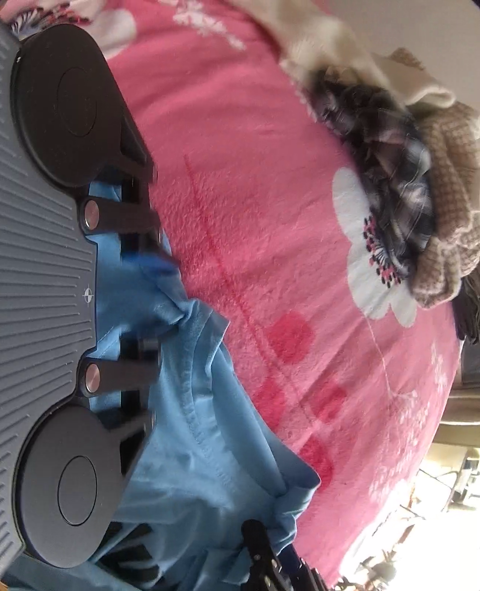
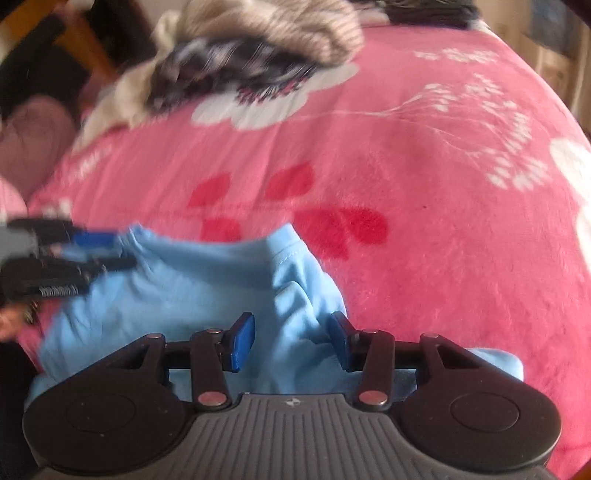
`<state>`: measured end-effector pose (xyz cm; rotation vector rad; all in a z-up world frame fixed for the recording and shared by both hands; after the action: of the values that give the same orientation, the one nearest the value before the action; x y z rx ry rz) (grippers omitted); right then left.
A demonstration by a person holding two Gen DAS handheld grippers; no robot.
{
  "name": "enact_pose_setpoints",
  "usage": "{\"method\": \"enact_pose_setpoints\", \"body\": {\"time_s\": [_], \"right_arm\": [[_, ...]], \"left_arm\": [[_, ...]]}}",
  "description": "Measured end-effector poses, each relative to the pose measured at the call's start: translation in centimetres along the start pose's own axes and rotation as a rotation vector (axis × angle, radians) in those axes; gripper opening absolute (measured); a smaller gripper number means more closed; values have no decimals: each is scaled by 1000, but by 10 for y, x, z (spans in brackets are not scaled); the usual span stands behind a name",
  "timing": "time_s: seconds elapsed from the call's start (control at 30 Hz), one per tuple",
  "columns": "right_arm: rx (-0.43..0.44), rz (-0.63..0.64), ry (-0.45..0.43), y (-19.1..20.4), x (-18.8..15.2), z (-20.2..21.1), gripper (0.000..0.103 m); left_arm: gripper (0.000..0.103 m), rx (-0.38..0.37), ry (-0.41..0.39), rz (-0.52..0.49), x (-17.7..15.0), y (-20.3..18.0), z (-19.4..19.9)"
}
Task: Fold clothes
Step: 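Grasp the t-shirt collar edge with the left gripper while the right gripper grasps the shoulder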
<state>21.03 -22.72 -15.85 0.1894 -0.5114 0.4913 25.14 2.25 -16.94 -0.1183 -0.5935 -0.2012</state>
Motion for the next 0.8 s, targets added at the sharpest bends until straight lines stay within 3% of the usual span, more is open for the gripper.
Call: {"method": "enact_pose_setpoints", "body": {"time_s": [0.07,0.13,0.3,0.43,0.6,0.73,0.8], "right_arm": [[-59,22,16,3,0,-2,11],[-79,-8,3,0,1,2,6],[-196,-94,-111,-15,7,27,4],[-262,-127,-166,-38,18,41,4],[-194,-181,-173,-58,26,37,4],[-225,-144,-158,-58,19,24,4],[-193,-144,-141,-60,15,14,4]], "left_arm": [[11,30,-16,-16,-2,-2,0],[7,43,-36,33,2,0,2],[5,73,-156,59,15,-5,20],[5,70,-196,86,32,-5,20],[5,83,-167,103,36,-3,4],[5,92,-161,95,27,-3,-5],[5,99,-146,85,22,-4,-14]]}}
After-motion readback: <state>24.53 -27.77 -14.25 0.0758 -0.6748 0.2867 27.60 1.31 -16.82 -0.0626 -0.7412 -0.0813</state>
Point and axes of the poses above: each gripper's, at about its wrist camera, not at the fingertips, and z roughly against the way its jaws point, y to its left, x to its top, the point moved 4 cm from there along -z, roughly the way its jaws point, and after that the axes turned 15 degrees about z, right-handed, at the moved point
